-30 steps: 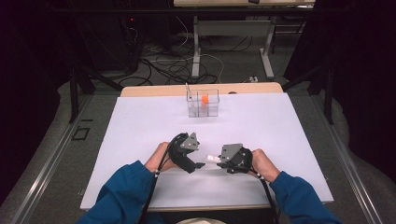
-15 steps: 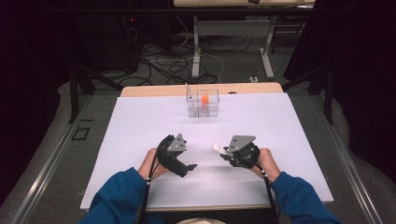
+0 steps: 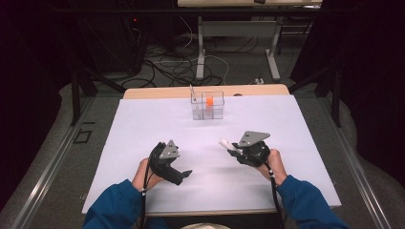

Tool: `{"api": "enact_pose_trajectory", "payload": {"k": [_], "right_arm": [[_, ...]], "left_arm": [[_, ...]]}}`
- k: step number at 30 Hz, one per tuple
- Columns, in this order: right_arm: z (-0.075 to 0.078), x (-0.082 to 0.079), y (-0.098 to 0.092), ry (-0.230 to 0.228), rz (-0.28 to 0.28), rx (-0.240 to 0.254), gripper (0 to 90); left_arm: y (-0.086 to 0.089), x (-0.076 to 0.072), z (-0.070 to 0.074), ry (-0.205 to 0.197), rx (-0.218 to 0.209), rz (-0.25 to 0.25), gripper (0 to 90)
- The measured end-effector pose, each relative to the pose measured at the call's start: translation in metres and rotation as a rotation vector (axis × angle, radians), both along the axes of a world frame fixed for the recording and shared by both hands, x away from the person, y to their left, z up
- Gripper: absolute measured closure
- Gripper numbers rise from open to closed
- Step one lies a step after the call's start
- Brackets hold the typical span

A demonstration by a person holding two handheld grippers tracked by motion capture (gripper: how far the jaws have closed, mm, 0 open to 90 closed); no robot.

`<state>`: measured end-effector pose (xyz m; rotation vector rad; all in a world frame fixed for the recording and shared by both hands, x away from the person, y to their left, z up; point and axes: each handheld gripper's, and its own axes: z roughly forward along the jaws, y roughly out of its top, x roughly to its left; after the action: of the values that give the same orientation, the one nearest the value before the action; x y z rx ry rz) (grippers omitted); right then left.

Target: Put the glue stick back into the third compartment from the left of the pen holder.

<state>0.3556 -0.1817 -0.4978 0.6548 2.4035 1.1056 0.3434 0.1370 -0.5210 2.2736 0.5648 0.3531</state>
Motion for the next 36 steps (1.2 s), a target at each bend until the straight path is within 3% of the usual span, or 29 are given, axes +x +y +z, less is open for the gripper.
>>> {"api": "enact_pose_trajectory", "payload": {"k": [14,31,36], "right_arm": [[0.011,0.007,0.000,-0.048,-0.055,0.064,69.7],[0.017,0.022,-0.002,-0.031,-0.112,0.105,69.7],[0.018,0.032,0.000,-0.034,-0.130,0.142,69.7]], "left_arm": [[0.014,-0.009,-0.004,0.006,0.000,0.044,0.0],[0.016,-0.011,-0.006,0.003,0.011,0.053,0.0],[0.016,-0.011,-0.006,0.007,0.006,0.054,0.0]]}}
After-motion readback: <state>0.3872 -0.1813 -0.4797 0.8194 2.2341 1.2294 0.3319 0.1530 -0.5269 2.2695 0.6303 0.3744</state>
